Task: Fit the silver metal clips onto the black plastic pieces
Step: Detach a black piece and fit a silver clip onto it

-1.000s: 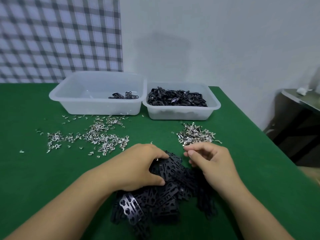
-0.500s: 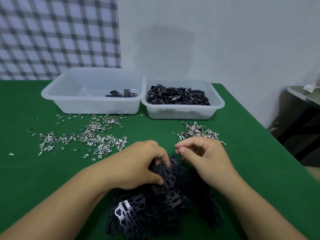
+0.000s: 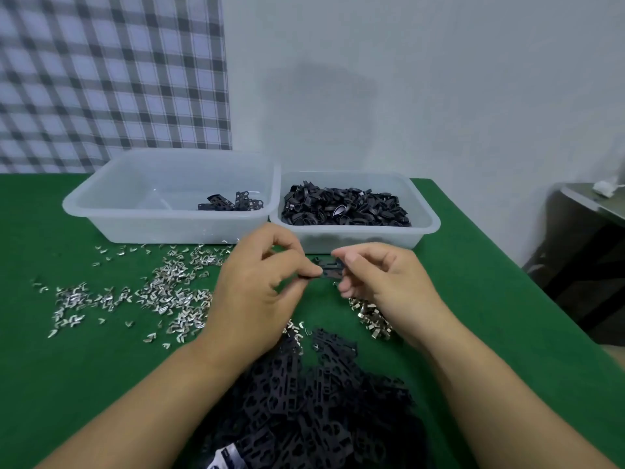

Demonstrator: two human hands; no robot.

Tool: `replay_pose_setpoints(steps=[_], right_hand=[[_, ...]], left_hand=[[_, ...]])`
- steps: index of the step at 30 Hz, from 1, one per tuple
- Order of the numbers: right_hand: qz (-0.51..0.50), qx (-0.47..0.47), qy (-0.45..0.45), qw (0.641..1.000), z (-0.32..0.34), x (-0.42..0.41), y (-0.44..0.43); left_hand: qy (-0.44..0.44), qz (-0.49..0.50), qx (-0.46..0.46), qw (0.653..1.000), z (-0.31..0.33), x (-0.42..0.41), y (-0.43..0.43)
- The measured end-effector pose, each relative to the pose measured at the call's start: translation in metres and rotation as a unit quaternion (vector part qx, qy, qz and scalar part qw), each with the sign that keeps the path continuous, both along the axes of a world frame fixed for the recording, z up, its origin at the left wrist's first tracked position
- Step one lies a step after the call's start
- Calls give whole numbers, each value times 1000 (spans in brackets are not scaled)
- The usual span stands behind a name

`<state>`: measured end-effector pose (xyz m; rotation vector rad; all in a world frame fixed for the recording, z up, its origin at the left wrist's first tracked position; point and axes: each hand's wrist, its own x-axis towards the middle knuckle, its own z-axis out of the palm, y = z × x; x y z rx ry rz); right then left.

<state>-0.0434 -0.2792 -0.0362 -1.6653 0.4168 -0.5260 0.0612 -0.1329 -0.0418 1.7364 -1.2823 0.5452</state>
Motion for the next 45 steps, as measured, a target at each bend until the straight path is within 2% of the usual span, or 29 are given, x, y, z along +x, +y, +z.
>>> replay_pose_setpoints(steps=[5, 8, 9, 11, 14, 18, 22, 24, 26, 29, 33, 36, 45], right_hand=[[26, 81, -31, 996, -13, 8, -1], [15, 100, -36, 994, -19, 7, -3], [1, 93, -36, 995, -21, 7, -3], [-30, 72, -39, 996, -22, 5, -4], [-55, 42, -51, 996, -20, 4, -7], [-38, -3, -49, 998, -18, 7, -3], [-49, -30, -45, 997, -7, 6, -11], [-98, -94, -3, 991, -1, 4, -25], [-117, -192, 76, 972, 1, 3, -36], [-87, -281, 170, 940, -6, 7, -37], [-108, -362, 228, 897, -16, 11, -38], [-128, -389, 240, 880, -18, 10, -41], [-64, -417, 250, 872, -13, 15, -42]], left_hand=[[-14, 5, -4, 1000, -15, 7, -11], [33, -6, -7, 999, -21, 10, -14], [68, -10, -15, 998, -23, 11, -14], [195, -32, -38, 980, -24, 11, -14], [384, -95, -46, 917, -23, 14, -15], [468, -140, -24, 873, -24, 12, -19], [501, -115, -54, 856, -28, 14, -21], [511, -89, -78, 852, -31, 20, -19], [502, -71, -80, 858, -33, 23, -18], [469, -57, -49, 880, -35, 23, -18], [455, -44, -31, 889, -39, 25, -18], [457, -46, -29, 888, -40, 25, -18], [448, -45, -14, 893, -39, 24, -18]])
